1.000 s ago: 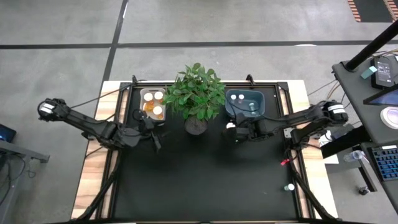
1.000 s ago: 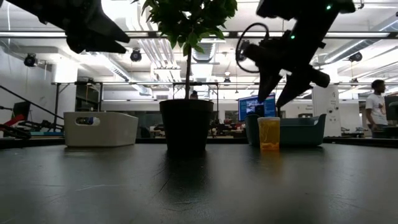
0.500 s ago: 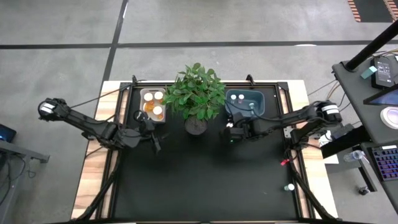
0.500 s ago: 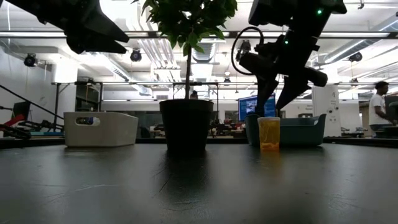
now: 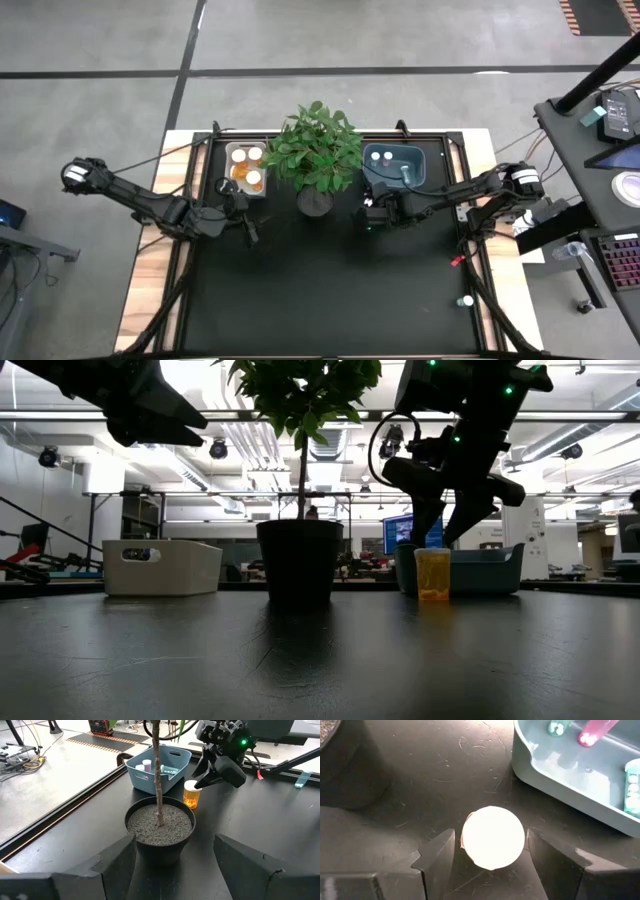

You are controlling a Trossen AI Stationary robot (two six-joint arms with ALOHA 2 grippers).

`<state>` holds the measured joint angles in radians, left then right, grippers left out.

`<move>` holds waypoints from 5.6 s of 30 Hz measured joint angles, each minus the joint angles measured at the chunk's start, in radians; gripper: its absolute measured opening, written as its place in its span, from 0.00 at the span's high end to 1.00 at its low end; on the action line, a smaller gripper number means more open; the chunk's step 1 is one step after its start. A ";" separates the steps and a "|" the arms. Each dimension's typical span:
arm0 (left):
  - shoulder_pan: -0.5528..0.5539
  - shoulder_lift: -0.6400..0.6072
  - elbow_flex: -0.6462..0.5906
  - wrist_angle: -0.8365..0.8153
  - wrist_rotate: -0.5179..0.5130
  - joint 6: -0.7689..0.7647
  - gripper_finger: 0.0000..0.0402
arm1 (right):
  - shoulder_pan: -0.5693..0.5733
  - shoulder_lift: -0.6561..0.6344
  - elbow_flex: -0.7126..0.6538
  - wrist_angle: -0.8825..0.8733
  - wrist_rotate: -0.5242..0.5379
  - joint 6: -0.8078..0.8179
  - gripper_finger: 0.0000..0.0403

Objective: Pick and place medicine bottles into bin by pill shape (circle, oval)
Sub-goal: Put the big orange pill bottle into the white bin

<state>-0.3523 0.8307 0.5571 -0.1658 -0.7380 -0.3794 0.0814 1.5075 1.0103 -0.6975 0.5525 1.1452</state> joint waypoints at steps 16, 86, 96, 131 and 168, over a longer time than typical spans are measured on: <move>0.000 0.000 0.000 0.000 0.000 0.000 0.39 | 0.000 0.000 0.000 0.000 0.020 0.006 0.38; 0.000 0.000 0.000 0.000 0.001 0.003 0.39 | 0.001 0.000 -0.151 0.211 0.026 0.041 0.49; 0.000 0.000 -0.001 0.000 0.001 0.003 0.39 | 0.014 -0.029 -0.108 0.202 -0.022 -0.096 0.49; -0.241 0.453 0.137 0.544 0.187 0.046 0.39 | 0.229 0.016 -0.030 0.976 -0.485 -1.081 0.49; -0.185 0.678 0.259 0.548 0.218 0.056 0.54 | 0.253 0.019 -0.028 1.077 -0.501 -1.190 0.49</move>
<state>-0.5376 1.5089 0.8158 0.3826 -0.5198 -0.3234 0.3340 1.5261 0.9821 0.3798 0.0515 -0.0448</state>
